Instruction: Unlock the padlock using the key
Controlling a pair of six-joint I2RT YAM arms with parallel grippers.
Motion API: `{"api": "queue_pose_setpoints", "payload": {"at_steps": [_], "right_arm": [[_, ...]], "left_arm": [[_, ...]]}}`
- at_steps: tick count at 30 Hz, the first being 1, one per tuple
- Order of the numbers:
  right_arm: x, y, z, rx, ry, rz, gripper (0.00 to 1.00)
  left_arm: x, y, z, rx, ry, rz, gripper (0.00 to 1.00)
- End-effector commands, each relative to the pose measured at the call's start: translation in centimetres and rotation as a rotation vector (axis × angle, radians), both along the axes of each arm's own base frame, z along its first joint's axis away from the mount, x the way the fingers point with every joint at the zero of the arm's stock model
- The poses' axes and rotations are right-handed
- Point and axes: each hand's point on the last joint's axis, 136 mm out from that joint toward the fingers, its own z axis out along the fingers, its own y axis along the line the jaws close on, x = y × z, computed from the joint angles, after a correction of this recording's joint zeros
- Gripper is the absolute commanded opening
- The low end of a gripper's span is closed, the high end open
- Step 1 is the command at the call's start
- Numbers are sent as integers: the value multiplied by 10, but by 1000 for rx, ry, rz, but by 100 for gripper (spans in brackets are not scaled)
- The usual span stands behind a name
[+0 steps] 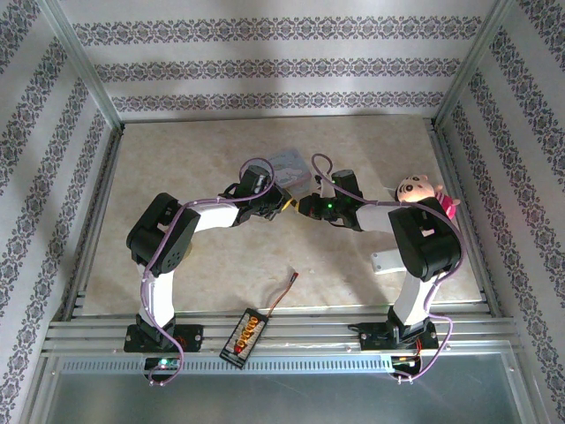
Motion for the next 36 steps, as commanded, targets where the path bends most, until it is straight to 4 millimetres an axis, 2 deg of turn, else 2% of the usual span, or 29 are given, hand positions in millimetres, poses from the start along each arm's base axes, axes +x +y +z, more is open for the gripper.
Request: {"api": "queue_pose_setpoints", "payload": {"at_steps": [1,6,9,12,15,24,29,32,36], "right_arm": [[21,-2,26,34,-99,-55,0],[19,-3,22,7,-96,-73,0],[18,-6,21,-16,-98,-85,0],[17,-8,19,-37,-99,-95,0],[16,-8,20,-49,-106,-99,0],[13,-7,21,-60,-113,-103,0],[12,-7,21,-62,-112,-107,0],[9,-7,20,-67,-112,-115,0],[5,-9,20,-70,-108,-136,0]], "left_arm": [[-23,11,-26,18,136,-6,15],[-20,10,-23,-21,119,0,40],[-19,11,-18,-23,101,-1,64],[-19,16,-11,3,77,0,78],[-18,22,-2,32,46,1,100],[-26,41,24,112,-17,-3,99],[-27,53,46,158,-83,10,99],[-26,66,64,225,-142,27,99],[-26,93,82,379,-207,67,99]]}}
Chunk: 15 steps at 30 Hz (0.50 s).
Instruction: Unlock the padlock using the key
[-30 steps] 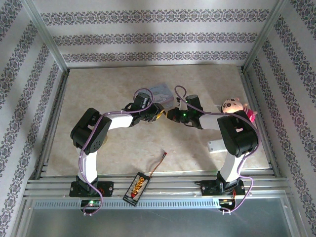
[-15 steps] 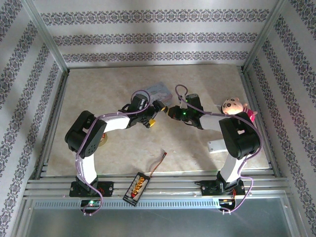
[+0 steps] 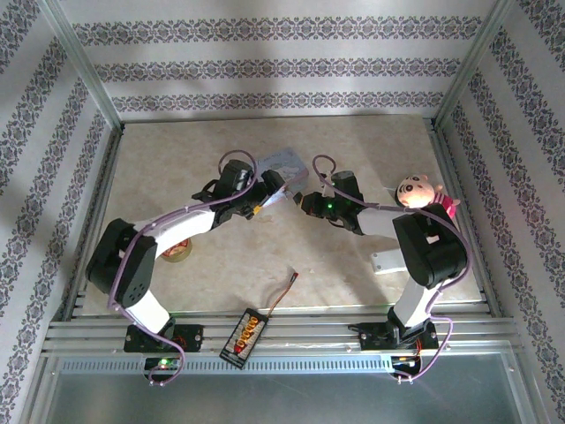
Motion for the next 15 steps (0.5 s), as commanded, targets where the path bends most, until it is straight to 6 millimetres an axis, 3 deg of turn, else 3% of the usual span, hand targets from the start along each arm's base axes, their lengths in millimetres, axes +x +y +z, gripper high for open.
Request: {"api": "queue_pose_setpoints", "payload": {"at_steps": [1,9,15], "right_arm": [[-1,2,15,12,-53,-21,0],[-8,4,14,12,-46,-40,0],[-13,7,12,15,-37,-59,0]], "left_arm": [[1,40,11,215,-53,61,99],[5,75,27,512,-105,55,99],[13,88,21,649,-84,47,99]]}}
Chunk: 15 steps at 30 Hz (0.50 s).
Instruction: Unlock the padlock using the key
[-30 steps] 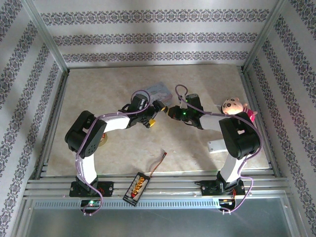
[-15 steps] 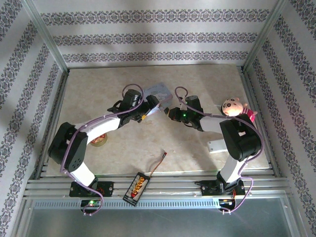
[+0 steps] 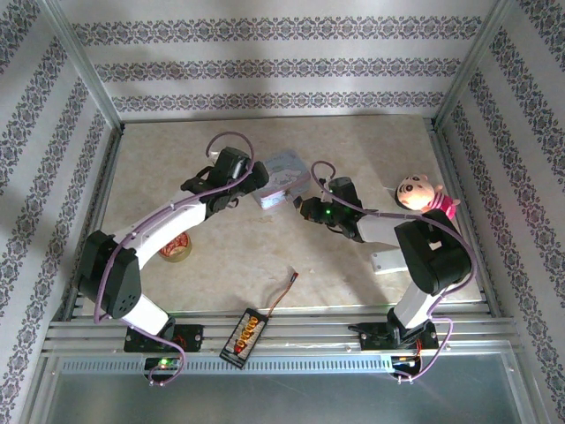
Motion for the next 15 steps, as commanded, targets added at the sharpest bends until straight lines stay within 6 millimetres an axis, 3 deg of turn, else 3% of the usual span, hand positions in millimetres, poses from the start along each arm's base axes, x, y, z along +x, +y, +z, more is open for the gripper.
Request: {"api": "queue_pose_setpoints", "payload": {"at_steps": [1,15], "right_arm": [[0,4,15,22,-44,-23,0],[-13,-3,11,31,-30,-130,0]], "left_arm": [[1,23,-19,180,59,3,99],[33,18,-57,263,164,-85,99]]}}
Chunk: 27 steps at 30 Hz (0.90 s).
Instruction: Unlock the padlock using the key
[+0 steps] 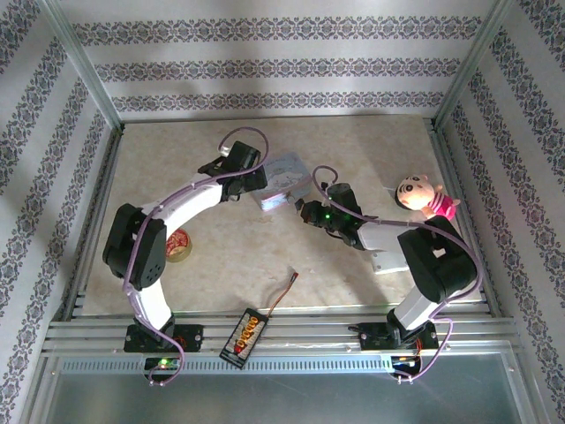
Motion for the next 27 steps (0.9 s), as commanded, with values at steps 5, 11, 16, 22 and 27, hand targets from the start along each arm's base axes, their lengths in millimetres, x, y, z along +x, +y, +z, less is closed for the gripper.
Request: {"api": "queue_pose_setpoints", "payload": {"at_steps": [5,11,16,22,27], "right_arm": [[-8,-2,4,13,-19,-78,0],[-12,2,-4,3,1,-70,0],[-11,5,-6,2,2,-70,0],[-7,4,0,19,-12,-107,0],[-5,4,3,47,-18,-140,0]], "left_arm": [[0,-4,-15,0,60,-48,99],[-1,-2,-23,17,83,-48,99],[-4,1,-29,37,100,-42,99],[-9,4,-42,58,139,-37,99],[-12,7,-49,75,162,-33,99]]}}
